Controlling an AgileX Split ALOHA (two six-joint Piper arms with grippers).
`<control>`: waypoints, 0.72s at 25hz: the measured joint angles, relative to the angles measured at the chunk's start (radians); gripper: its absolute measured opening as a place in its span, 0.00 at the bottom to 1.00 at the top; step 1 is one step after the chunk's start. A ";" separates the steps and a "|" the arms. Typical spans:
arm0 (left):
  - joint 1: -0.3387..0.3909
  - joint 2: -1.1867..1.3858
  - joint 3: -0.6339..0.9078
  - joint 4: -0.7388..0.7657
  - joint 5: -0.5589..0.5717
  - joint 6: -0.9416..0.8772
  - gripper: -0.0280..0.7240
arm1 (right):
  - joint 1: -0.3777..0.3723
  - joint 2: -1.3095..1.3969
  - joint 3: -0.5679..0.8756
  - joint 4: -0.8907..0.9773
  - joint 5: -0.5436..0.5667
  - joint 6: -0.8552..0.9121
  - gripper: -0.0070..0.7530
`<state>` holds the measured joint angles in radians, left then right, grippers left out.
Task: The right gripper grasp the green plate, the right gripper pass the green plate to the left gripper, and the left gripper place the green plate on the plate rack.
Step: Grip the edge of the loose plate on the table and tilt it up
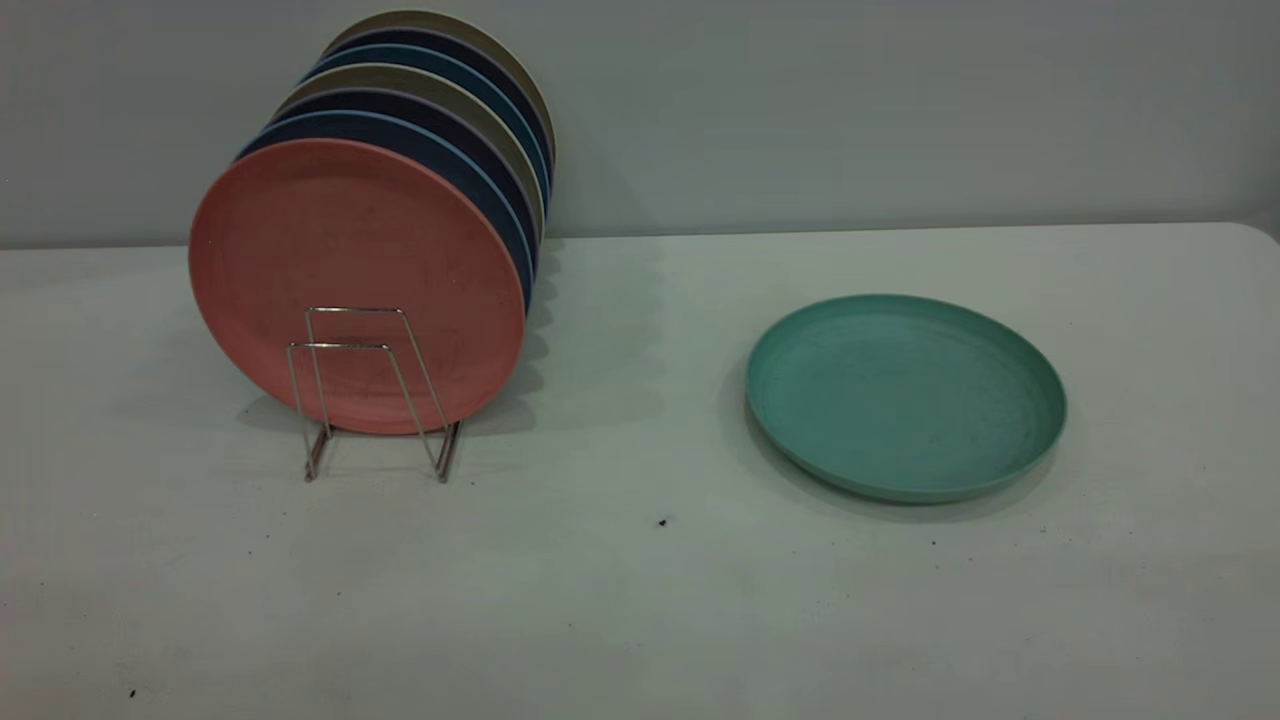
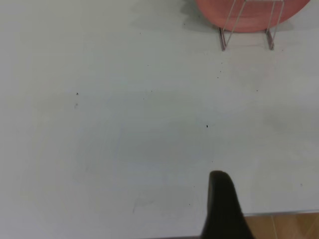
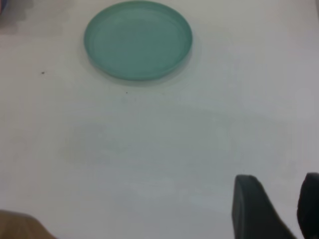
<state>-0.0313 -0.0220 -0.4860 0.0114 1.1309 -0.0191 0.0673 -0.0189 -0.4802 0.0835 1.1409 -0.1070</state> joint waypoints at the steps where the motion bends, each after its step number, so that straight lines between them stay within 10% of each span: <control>1: 0.000 0.000 0.000 0.000 0.000 0.000 0.70 | 0.000 0.000 0.000 0.000 0.000 0.000 0.32; 18: 0.000 0.018 -0.010 0.011 -0.015 -0.002 0.70 | 0.000 0.011 -0.004 -0.019 -0.015 0.000 0.32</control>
<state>-0.0313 -0.0038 -0.4964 0.0227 1.1160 -0.0210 0.0673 -0.0080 -0.4838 0.0641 1.1258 -0.1070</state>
